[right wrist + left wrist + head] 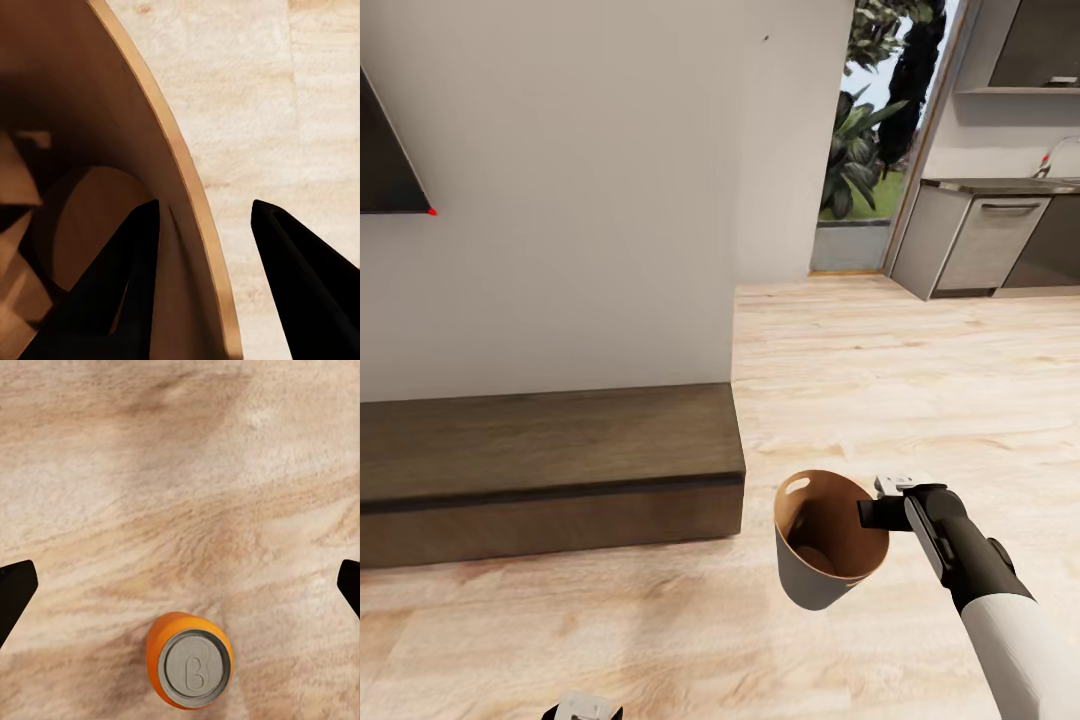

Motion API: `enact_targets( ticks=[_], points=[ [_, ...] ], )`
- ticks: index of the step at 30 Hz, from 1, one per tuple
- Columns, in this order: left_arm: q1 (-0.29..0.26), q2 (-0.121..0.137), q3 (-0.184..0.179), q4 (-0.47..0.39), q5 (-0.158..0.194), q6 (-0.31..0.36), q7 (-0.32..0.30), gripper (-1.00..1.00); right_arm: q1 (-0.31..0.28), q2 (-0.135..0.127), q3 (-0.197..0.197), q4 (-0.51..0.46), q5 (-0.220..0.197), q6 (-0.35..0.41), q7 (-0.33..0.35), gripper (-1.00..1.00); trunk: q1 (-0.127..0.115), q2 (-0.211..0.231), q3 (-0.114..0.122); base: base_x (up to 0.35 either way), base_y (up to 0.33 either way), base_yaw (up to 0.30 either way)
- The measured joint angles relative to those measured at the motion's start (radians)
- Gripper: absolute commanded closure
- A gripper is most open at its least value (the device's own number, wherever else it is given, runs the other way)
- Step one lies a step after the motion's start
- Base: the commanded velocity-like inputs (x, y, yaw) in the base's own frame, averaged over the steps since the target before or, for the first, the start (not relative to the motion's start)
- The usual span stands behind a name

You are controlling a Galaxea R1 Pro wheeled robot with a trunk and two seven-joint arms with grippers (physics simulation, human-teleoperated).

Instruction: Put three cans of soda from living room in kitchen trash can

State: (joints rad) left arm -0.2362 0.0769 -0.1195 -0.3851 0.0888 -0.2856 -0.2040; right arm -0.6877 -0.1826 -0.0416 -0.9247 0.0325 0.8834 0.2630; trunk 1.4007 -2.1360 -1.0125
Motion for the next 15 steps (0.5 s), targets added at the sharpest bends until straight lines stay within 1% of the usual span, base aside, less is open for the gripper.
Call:
enact_targets(
  ticks=[3, 15],
  points=[
    [0.0, 0.0, 0.001, 0.0, 0.0, 0.0, 0.001, -1.0, 0.0, 0.0, 0.0, 0.0, -0.001, 0.0, -0.001, 1.0, 0.0, 0.0, 0.0, 0.005, -0.001, 0.0],
    [0.0, -0.002, 0.001, 0.001, -0.001, 0.004, 0.001, -1.0, 0.0, -0.001, 0.0, 0.0, 0.001, 0.0, -0.004, 1.0, 0.046, -0.084, -0.038, 0.001, 0.0, 0.0]
  ],
)
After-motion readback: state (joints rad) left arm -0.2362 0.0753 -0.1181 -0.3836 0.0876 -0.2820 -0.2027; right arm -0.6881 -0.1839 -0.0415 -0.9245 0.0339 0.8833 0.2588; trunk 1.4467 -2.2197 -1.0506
